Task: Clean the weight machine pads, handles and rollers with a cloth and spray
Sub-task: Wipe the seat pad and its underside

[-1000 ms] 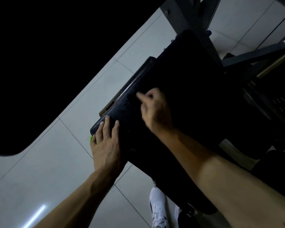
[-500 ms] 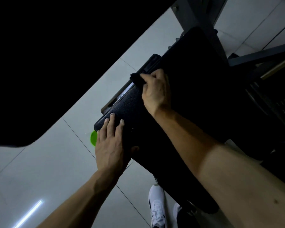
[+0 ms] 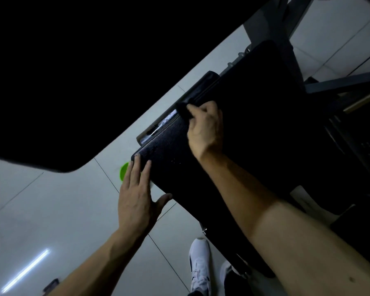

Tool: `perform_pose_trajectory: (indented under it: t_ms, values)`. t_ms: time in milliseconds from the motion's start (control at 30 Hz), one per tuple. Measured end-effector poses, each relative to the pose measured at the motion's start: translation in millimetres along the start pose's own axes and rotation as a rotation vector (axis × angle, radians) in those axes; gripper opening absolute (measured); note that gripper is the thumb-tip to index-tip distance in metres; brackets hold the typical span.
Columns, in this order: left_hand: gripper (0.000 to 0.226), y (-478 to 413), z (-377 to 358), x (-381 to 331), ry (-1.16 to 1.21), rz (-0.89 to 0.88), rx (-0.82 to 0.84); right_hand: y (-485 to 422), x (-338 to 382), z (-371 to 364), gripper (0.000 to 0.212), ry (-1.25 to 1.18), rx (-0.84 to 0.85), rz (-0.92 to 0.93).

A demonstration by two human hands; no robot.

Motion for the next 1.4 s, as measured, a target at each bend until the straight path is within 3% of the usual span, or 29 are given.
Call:
perform_pose_trajectory:
  t_ms: [133,200,267,367,433,667,733,867,933,1067,1167,1267,1333,1400]
  values:
    - [0.104,-1.2,-0.5,-4.2,0.074,0.072,-0.012,81.6,48.5,-40.2,0.037,0.024,0.173,0.371]
    - [0.107,-2.8,-2.3,-4.1,0.113,0.109,-0.012,81.3,42.4,-32.8,0.04,0.074,0.215,0.525]
    - [0.114,-2.6,-4.6,-5.6,0.129,0.112,-0.002,43.7,11.2,-7.8,0.042,0.115,0.099,0.447]
    - [0.125,-0.6,-9.7,-9.3,0.109,0.108,0.014,-0.2,-41.9,22.2,0.044,0.085,-0.047,0.081]
    - [0.129,-0.8,-11.1,-11.0,0.089,0.116,0.019,13.5,-37.4,15.2,0.047,0.013,-0.076,-0.022]
    - [0.129,0.2,-12.7,-13.3,0.055,0.113,0.039,118.3,6.3,-22.0,0.041,0.095,0.257,0.437]
    - [0.126,-0.9,-13.9,-15.2,0.043,0.109,0.055,83.3,-19.0,-4.5,0.046,0.097,0.177,0.358]
    - [0.124,-2.7,-14.2,-13.7,0.041,0.091,0.051,27.3,-68.9,29.6,0.045,0.008,-0.03,-0.036]
    - [0.124,-1.1,-13.2,-12.4,0.034,0.085,0.05,50.2,-55.1,16.2,0.043,-0.024,-0.012,-0.056]
    - [0.126,0.2,-12.0,-14.2,-0.011,0.106,0.054,133.5,-23.6,-13.9,0.044,0.079,0.225,0.246]
    - [0.127,1.4,-10.8,-29.8,-0.07,0.021,0.041,131.3,-29.8,-4.4,0.045,0.218,0.338,0.414]
    - [0.126,6.2,-19.8,-55.9,-0.113,-0.137,0.092,77.3,-66.3,30.6,0.051,0.268,0.17,0.229]
    - [0.123,7.7,-27.1,-61.6,-0.132,-0.149,0.126,53.8,-94.7,52.0,0.05,0.199,0.016,-0.031]
    - [0.117,7.3,-31.4,-61.2,-0.15,-0.136,0.146,64.4,-91.6,46.7,0.049,0.118,-0.049,-0.111]
Point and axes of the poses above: each hand's wrist, its own y-axis away from the middle knuckle, its own z-axis out of the back of the hand, x = y × z, the point moved 8 cm from there along -y, towards the middle knuckle, and after that the axes turned 2 degrees about x, right-handed, at the moved point
